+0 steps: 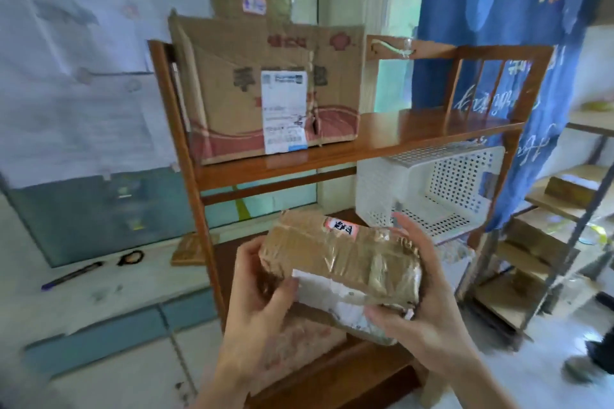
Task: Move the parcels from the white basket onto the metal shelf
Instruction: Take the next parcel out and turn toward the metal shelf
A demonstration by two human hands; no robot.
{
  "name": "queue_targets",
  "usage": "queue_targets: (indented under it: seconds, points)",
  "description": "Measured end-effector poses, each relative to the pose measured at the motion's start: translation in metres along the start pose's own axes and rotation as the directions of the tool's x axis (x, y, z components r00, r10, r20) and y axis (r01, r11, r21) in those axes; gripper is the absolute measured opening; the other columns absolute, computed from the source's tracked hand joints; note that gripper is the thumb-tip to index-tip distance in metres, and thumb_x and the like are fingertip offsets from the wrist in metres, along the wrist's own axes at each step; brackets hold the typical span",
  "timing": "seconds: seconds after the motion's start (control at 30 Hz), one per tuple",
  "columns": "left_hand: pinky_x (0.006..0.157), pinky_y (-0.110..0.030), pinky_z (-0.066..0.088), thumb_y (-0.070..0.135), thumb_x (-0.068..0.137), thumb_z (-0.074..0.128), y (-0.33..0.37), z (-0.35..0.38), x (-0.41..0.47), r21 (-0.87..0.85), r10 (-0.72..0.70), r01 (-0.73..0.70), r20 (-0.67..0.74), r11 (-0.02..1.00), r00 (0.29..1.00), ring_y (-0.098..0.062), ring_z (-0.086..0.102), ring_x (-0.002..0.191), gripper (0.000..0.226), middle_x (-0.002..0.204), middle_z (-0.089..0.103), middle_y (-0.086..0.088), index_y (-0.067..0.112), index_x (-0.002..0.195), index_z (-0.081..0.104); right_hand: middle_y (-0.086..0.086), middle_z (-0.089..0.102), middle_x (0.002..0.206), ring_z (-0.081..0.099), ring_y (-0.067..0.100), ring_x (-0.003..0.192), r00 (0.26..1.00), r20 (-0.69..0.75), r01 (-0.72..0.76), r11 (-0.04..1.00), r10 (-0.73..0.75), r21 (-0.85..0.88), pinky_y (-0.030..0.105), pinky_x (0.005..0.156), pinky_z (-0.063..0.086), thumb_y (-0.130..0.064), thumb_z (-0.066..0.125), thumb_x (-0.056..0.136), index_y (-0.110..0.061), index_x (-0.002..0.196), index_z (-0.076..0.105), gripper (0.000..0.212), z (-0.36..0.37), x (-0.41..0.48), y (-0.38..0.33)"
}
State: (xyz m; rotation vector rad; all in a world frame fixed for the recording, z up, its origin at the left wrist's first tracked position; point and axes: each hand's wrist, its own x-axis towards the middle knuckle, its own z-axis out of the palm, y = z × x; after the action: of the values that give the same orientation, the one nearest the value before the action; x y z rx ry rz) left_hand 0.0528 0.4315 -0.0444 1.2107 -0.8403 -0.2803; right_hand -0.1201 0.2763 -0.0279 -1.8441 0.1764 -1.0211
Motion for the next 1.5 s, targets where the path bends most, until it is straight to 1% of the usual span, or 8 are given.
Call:
queue_targets:
  seconds: [0.17, 0.43, 0.63, 0.83, 0.97, 1.17, 1.3, 1.5]
  points:
    - [0.09, -0.046, 0.057, 0.012, 0.071, 0.072, 0.061, -0.093, -0.038, 0.206, 0.235, -0.206, -0.129, 0.957, 0.963, -0.024, 0.064, 0.109, 0.066, 0.119, 0.064, 0.004, 0.044, 0.124, 0.051, -0.021, 0.04, 0.157, 0.048, 0.01, 0.141, 0.989, 0.135, 0.07, 0.996, -0.061, -0.06, 0.028, 0.104, 0.05, 0.008, 0.082, 0.067, -0.038, 0.162, 0.008, 0.129, 0.08, 0.013, -0.061]
    - [0.098, -0.035, 0.06, 0.005, 0.07, 0.081, 0.119, -0.143, -0.077, 0.376, 0.359, -0.235, -0.305, 0.896, 0.882, -0.018, 0.073, 0.117, 0.08, 0.125, 0.076, -0.002, 0.019, 0.145, 0.056, -0.031, 0.052, 0.142, 0.053, -0.002, 0.132, 0.957, 0.151, 0.262, 0.961, -0.247, -0.091, 0.015, 0.102, 0.047, 0.016, 0.082, 0.063, -0.033, 0.155, 0.036, 0.113, 0.15, 0.009, -0.12]
    - [0.089, -0.013, 0.055, -0.005, 0.071, 0.088, 0.147, -0.154, -0.095, 0.417, 0.368, -0.223, -0.31, 0.881, 0.877, -0.005, 0.073, 0.114, 0.083, 0.121, 0.077, 0.014, 0.032, 0.138, 0.057, -0.014, 0.055, 0.144, 0.054, 0.013, 0.134, 0.955, 0.166, 0.26, 0.963, -0.245, -0.076, 0.049, 0.11, 0.047, 0.01, 0.086, 0.067, -0.04, 0.151, 0.035, 0.11, 0.165, 0.004, -0.142]
    - [0.088, -0.01, 0.056, -0.003, 0.072, 0.091, 0.157, -0.187, -0.119, 0.492, 0.427, -0.235, -0.323, 0.838, 0.845, -0.002, 0.069, 0.119, 0.091, 0.128, 0.07, 0.02, 0.039, 0.141, 0.051, -0.009, 0.058, 0.139, 0.059, 0.014, 0.127, 0.929, 0.196, 0.29, 0.947, -0.314, 0.141, 0.029, 0.101, 0.053, 0.021, 0.083, 0.064, -0.034, 0.152, 0.035, 0.114, 0.196, 0.01, -0.145]
    - [0.095, -0.035, 0.061, 0.019, 0.073, 0.089, 0.166, -0.214, -0.143, 0.348, 0.298, -0.192, -0.282, 0.918, 0.912, -0.022, 0.069, 0.125, 0.112, 0.14, 0.065, 0.007, 0.057, 0.155, 0.025, -0.002, 0.069, 0.132, 0.066, 0.016, 0.123, 0.921, 0.156, 0.275, 0.88, -0.356, 0.386, 0.033, 0.093, 0.059, 0.007, 0.076, 0.076, -0.026, 0.135, 0.048, 0.073, 0.232, 0.017, -0.169]
    - [0.083, -0.039, 0.065, 0.012, 0.078, 0.083, 0.186, -0.259, -0.16, -0.048, 0.169, -0.214, -0.457, 0.976, 0.873, -0.028, 0.076, 0.114, 0.069, 0.132, 0.075, -0.013, 0.03, 0.142, 0.063, -0.016, 0.041, 0.157, 0.035, 0.007, 0.149, 0.877, 0.163, 0.449, 0.892, -0.451, 0.052, 0.039, 0.117, 0.039, -0.048, 0.069, 0.085, -0.043, 0.145, 0.039, 0.068, 0.298, 0.023, -0.206]
    - [0.075, -0.042, 0.066, 0.032, 0.062, 0.102, 0.2, -0.311, -0.172, -0.204, 0.117, -0.239, -0.477, 0.95, 0.871, -0.032, 0.077, 0.109, 0.099, 0.135, 0.072, -0.02, 0.019, 0.149, 0.056, -0.004, 0.052, 0.148, 0.064, 0.019, 0.125, 0.909, 0.325, 0.064, 0.856, -0.262, 0.512, 0.053, 0.096, 0.057, -0.032, 0.081, 0.076, -0.038, 0.145, 0.036, 0.083, 0.369, -0.007, -0.214]
    - [0.088, -0.037, 0.062, 0.055, 0.073, 0.089, 0.225, -0.43, -0.202, -0.03, 0.162, -0.191, -0.411, 0.981, 0.897, -0.036, 0.071, 0.123, 0.075, 0.133, 0.074, -0.015, 0.025, 0.138, 0.066, 0.003, 0.059, 0.142, 0.069, 0.028, 0.113, 0.949, 0.208, 0.096, 0.842, -0.239, 0.531, 0.06, 0.085, 0.058, -0.024, 0.082, 0.075, -0.034, 0.138, 0.046, 0.073, 0.477, -0.034, -0.252]
